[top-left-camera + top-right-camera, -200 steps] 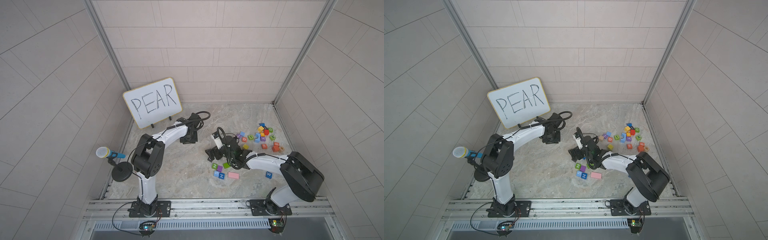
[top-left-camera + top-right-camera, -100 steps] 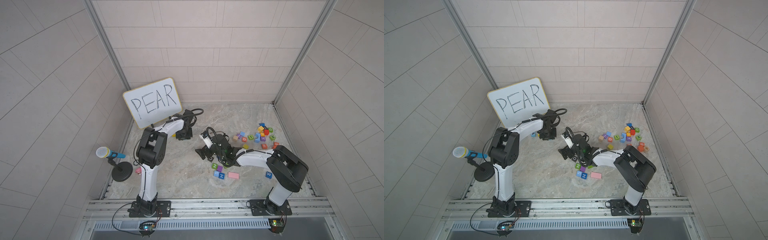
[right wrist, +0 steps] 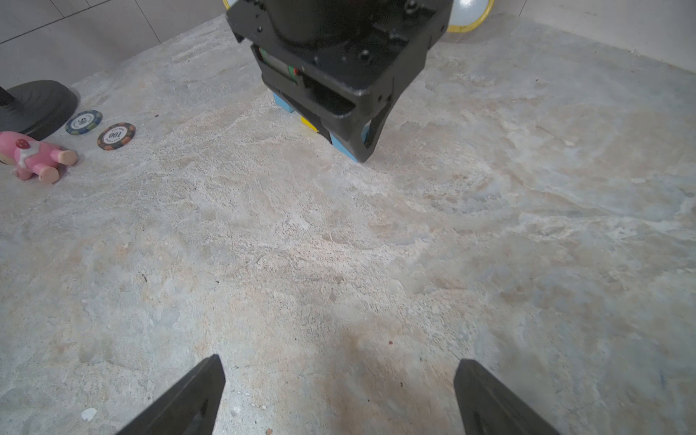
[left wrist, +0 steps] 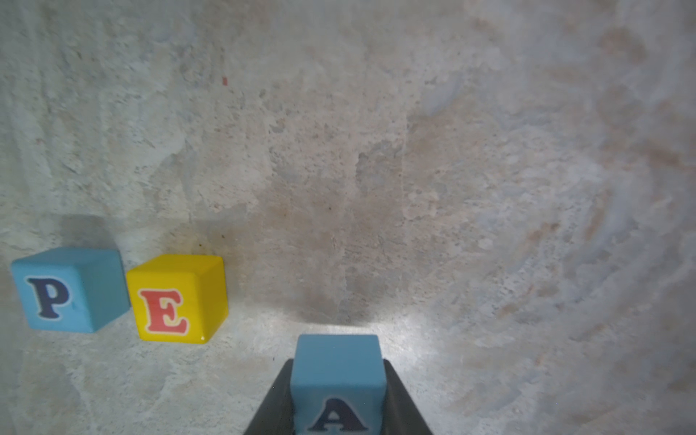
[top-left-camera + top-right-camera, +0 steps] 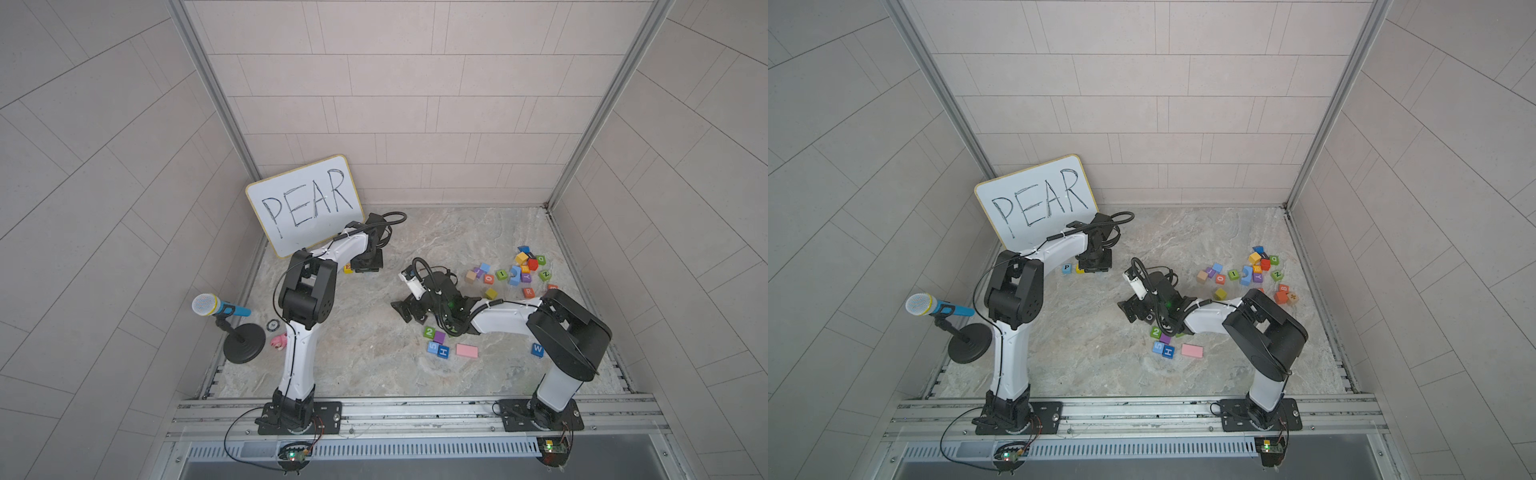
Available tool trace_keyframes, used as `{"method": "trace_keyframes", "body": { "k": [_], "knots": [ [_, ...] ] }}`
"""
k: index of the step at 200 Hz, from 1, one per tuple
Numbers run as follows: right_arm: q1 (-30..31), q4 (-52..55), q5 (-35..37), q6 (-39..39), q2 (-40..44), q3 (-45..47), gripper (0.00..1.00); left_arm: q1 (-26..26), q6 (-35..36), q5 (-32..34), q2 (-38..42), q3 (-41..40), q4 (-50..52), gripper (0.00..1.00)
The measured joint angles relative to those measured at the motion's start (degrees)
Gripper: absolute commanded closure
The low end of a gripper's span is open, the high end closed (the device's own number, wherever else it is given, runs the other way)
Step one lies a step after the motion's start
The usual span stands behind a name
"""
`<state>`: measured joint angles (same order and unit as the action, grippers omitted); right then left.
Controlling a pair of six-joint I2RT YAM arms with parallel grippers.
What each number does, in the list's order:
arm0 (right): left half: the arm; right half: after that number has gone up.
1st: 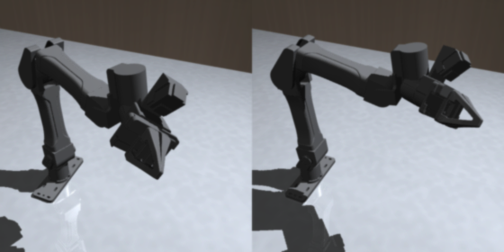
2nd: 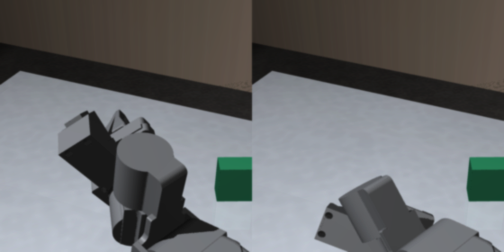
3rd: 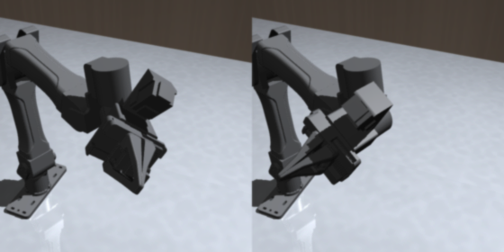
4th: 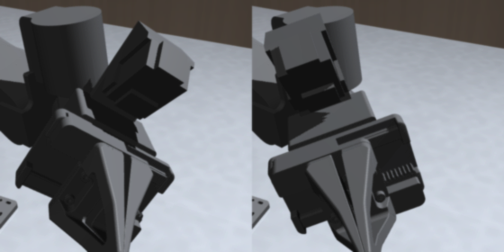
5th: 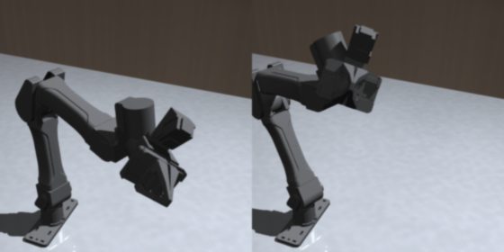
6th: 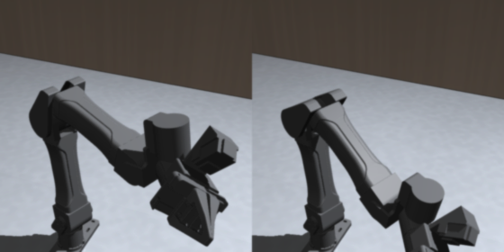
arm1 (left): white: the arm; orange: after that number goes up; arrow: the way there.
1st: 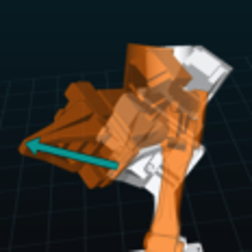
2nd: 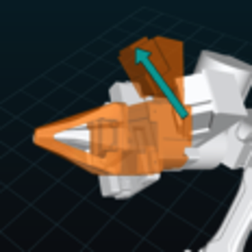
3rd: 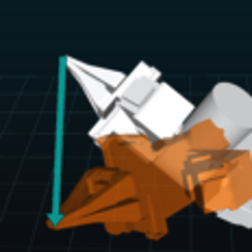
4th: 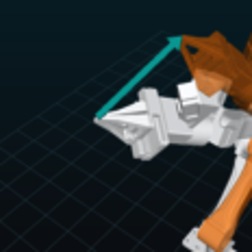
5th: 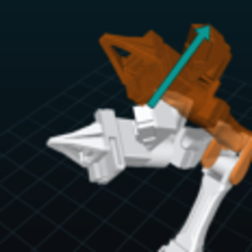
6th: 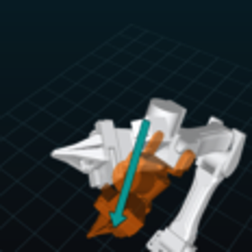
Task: Spell the uppercase word “pear” with letter blocks
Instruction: Place the letter block at the center of the board.
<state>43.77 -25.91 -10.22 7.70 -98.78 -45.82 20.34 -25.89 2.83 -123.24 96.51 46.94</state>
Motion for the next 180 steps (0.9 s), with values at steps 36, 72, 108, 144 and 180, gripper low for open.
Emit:
{"method": "trace_keyframes", "body": {
  "k": [36,72,108,144,180],
  "knots": [
    [0.00,-0.02,0.13,0.00,0.00,0.20,0.00,-0.61,0.31,0.04,-1.36,0.55,0.09,0.80],
    [0.00,0.00,0.13,0.04,0.00,0.20,0.00,-0.98,0.46,0.02,-2.69,0.68,0.07,0.80],
    [0.00,0.00,0.15,0.07,0.00,0.20,0.00,-1.33,0.48,0.02,-2.75,1.01,0.00,0.80],
    [0.00,0.02,0.15,0.28,0.00,0.20,0.00,-1.46,0.46,0.00,-2.80,1.01,0.00,0.80],
    [0.00,0.04,0.17,0.48,-0.02,0.20,0.00,-2.23,0.46,-0.07,-2.89,1.20,0.07,0.80]
  ]
}}
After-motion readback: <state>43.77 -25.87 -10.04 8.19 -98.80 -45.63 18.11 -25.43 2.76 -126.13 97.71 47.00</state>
